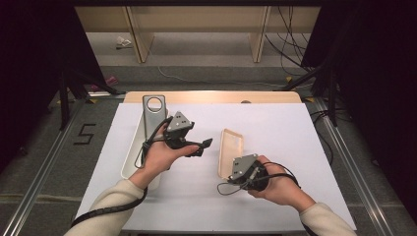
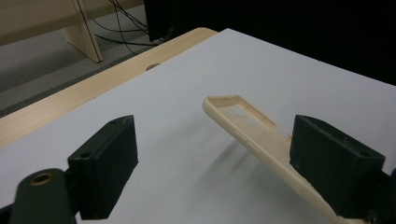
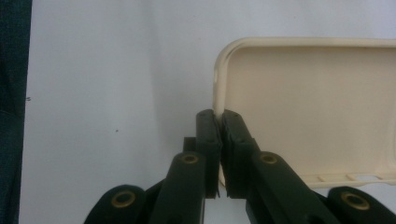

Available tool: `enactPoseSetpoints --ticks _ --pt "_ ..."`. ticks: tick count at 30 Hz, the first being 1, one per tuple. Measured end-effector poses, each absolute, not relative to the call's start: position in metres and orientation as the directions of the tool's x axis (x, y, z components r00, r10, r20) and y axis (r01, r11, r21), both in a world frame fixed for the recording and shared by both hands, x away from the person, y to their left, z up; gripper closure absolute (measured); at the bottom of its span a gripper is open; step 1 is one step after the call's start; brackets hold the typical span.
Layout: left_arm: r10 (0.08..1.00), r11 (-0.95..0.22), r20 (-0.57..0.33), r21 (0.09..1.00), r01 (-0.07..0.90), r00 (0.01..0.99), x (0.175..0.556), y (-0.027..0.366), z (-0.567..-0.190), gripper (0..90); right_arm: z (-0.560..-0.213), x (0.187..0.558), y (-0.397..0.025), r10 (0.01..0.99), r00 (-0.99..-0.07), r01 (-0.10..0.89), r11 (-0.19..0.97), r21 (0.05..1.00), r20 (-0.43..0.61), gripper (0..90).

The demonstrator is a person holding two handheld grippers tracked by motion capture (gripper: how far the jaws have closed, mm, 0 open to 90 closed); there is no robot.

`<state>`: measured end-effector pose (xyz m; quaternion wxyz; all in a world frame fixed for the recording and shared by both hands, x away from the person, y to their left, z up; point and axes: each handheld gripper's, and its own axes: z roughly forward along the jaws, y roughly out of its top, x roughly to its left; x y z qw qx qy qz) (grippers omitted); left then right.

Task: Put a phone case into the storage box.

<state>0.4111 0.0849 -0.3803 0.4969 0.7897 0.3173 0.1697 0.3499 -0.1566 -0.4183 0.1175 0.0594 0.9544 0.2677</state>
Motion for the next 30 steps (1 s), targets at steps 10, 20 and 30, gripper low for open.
enactPoseSetpoints --ticks 10,20,30 --pt "0.661 -0.324 -0.060 0.876 0.356 0.748 0.422 0.066 -0.381 15.9 -0.418 0.349 -0.155 0.171 -0.964 0.041 0.850 0.525 -0.203 87.2" --pt "0.657 -0.339 -0.071 0.861 0.378 0.751 0.435 0.053 -0.383 17.8 -0.417 0.348 -0.154 0.169 -0.965 0.038 0.849 0.526 -0.203 87.2" --pt "0.668 -0.347 -0.086 0.843 0.411 0.740 0.445 0.045 -0.390 21.2 -0.416 0.348 -0.153 0.167 -0.963 0.031 0.847 0.531 -0.210 87.2"
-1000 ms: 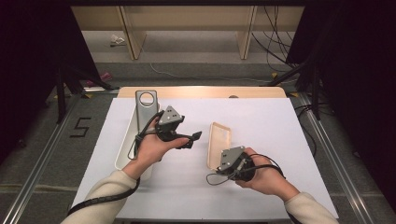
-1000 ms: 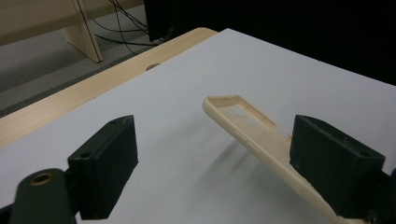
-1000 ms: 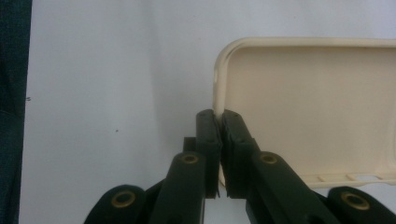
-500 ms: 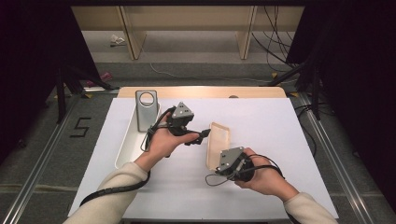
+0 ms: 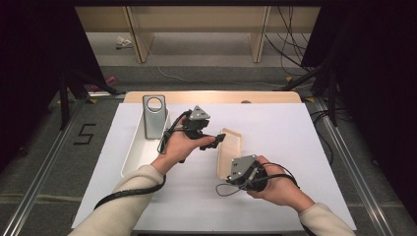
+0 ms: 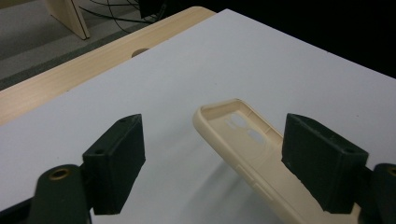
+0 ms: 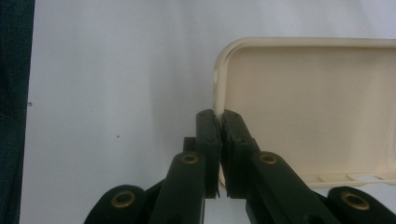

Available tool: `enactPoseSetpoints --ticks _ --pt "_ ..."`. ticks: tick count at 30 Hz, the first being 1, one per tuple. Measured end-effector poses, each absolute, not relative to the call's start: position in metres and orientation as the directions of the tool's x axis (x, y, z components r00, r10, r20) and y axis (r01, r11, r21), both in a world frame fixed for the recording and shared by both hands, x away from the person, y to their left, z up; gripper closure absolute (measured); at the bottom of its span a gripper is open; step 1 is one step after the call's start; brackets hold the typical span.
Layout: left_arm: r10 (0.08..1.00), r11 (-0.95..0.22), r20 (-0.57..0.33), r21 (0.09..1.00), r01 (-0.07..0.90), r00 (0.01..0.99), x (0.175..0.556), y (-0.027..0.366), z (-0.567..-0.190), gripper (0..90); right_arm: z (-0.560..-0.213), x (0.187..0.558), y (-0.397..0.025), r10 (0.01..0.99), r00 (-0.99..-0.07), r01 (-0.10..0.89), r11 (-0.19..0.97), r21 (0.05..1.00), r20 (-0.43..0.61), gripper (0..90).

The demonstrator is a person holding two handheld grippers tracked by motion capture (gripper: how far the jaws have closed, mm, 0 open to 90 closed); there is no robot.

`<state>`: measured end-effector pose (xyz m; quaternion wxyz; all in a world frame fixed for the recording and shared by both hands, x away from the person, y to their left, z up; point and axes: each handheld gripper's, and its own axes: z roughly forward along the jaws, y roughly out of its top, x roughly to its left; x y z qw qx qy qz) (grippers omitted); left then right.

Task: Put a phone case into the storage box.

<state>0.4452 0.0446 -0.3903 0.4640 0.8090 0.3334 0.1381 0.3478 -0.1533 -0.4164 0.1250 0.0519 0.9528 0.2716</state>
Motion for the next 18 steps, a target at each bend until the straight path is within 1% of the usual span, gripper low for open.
enactPoseSetpoints --ticks 5,9,18 --pt "0.675 -0.351 -0.094 0.832 0.430 0.732 0.450 0.043 -0.392 22.6 -0.416 0.348 -0.153 0.166 -0.963 0.029 0.847 0.531 -0.213 87.2" --pt "0.672 -0.343 -0.118 0.826 0.448 0.731 0.453 0.041 -0.393 24.5 -0.416 0.347 -0.152 0.169 -0.963 0.032 0.846 0.532 -0.211 87.2" --pt "0.681 -0.354 -0.119 0.810 0.467 0.723 0.457 0.036 -0.397 26.0 -0.415 0.347 -0.152 0.170 -0.962 0.031 0.844 0.535 -0.213 87.3"
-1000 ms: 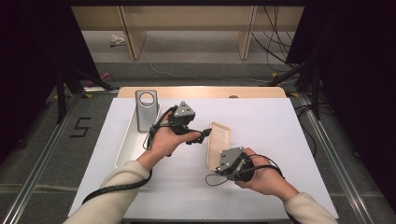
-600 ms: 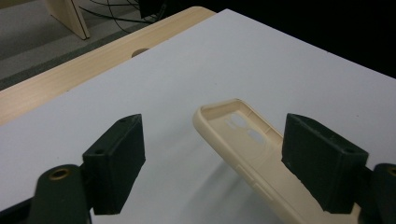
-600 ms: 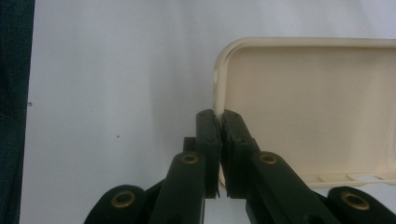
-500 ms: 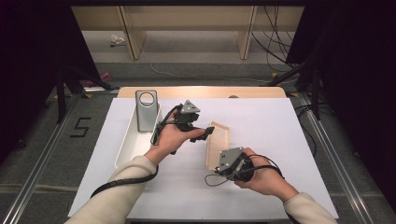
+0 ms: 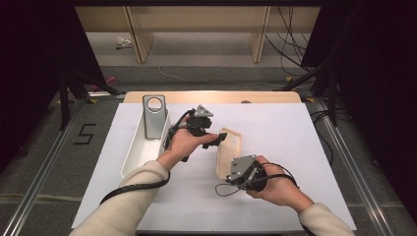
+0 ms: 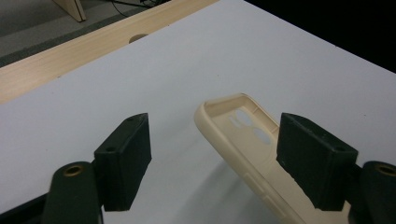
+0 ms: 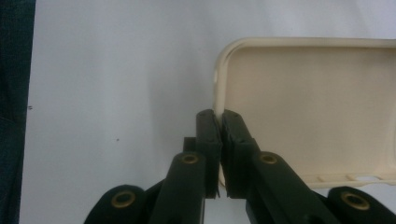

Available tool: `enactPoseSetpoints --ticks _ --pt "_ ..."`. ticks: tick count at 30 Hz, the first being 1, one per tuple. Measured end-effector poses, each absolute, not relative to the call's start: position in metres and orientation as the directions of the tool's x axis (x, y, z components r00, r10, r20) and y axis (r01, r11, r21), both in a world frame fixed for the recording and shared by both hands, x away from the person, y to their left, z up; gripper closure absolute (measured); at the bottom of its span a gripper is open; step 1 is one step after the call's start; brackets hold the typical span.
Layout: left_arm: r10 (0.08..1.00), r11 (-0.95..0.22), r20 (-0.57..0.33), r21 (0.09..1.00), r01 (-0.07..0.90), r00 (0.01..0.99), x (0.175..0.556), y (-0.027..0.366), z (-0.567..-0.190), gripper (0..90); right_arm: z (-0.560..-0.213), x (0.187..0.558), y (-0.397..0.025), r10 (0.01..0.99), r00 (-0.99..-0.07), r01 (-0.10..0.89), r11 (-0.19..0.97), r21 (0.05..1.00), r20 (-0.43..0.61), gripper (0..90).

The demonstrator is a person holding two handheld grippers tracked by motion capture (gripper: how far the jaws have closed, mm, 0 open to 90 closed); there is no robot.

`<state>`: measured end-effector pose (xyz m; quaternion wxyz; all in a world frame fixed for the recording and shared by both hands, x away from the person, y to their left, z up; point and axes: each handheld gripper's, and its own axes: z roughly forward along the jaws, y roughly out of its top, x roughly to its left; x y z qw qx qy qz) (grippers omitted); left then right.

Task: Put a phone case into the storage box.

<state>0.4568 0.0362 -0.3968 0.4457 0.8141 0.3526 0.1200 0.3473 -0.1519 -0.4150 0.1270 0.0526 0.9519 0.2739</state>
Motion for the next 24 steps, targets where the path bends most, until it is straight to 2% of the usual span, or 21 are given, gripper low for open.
enactPoseSetpoints --ticks 16,20,24 --pt "0.731 -0.367 -0.095 0.780 0.507 0.676 0.461 0.026 -0.400 34.6 -0.414 0.347 -0.150 0.167 -0.960 0.021 0.842 0.539 -0.224 87.2" --pt "0.735 -0.366 -0.107 0.769 0.524 0.670 0.464 0.024 -0.399 42.2 -0.414 0.347 -0.150 0.164 -0.960 0.016 0.842 0.540 -0.228 87.2" --pt "0.744 -0.362 -0.124 0.751 0.551 0.657 0.468 0.023 -0.398 45.1 -0.414 0.348 -0.150 0.166 -0.959 0.018 0.842 0.539 -0.228 87.2"
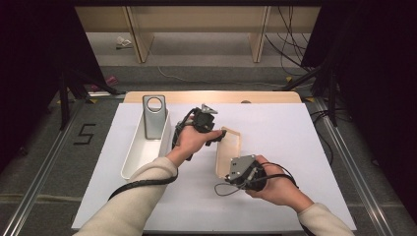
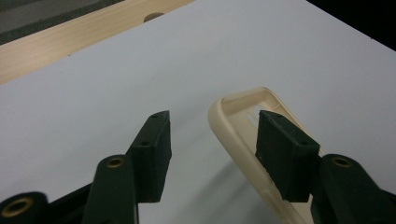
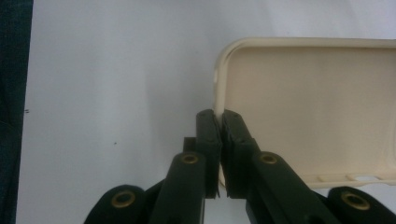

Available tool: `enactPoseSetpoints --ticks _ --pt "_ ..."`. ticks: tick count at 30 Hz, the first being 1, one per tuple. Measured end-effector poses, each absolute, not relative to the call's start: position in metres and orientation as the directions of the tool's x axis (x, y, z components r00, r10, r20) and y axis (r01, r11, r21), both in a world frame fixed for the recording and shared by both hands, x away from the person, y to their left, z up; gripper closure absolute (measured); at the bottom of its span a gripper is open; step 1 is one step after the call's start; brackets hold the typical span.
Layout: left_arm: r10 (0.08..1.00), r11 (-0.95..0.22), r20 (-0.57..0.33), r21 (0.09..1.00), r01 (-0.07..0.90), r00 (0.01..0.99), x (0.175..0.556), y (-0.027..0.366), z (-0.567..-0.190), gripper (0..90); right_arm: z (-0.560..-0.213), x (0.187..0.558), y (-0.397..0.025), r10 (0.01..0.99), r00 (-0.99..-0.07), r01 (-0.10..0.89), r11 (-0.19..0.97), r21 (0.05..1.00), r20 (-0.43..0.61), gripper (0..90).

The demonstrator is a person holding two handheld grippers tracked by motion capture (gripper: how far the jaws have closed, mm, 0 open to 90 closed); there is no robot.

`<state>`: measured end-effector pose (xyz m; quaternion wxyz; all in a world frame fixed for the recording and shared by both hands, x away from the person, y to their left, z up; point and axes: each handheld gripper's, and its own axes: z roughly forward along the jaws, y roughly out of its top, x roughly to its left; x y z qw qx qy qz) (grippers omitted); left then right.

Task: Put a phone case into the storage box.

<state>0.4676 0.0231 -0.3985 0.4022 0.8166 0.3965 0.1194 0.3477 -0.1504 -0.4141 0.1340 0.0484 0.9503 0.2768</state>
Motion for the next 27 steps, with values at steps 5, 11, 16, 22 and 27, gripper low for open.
enactPoseSetpoints --ticks 5,11,16,22,27 --pt "0.746 -0.357 -0.155 0.728 0.585 0.648 0.4692 0.0207 -0.3999 50.2 -0.4142 0.3480 -0.1502 0.162 -0.960 0.014 0.843 0.537 -0.229 87.2" --pt "0.753 -0.340 -0.192 0.705 0.622 0.629 0.4693 0.0187 -0.4024 57.6 -0.4135 0.3472 -0.1497 0.161 -0.960 0.013 0.844 0.536 -0.230 87.1" --pt "0.754 -0.326 -0.214 0.698 0.638 0.621 0.4698 0.0183 -0.4030 64.8 -0.4137 0.3468 -0.1491 0.161 -0.959 0.013 0.845 0.535 -0.232 87.1" --pt "0.759 -0.283 -0.255 0.699 0.657 0.599 0.4687 0.0178 -0.4001 70.5 -0.4157 0.3467 -0.1479 0.160 -0.961 0.018 0.850 0.527 -0.225 87.2" --pt "0.754 -0.231 -0.290 0.723 0.651 0.590 0.4659 0.0174 -0.3954 74.8 -0.4168 0.3475 -0.1468 0.157 -0.960 0.015 0.854 0.520 -0.230 87.3"
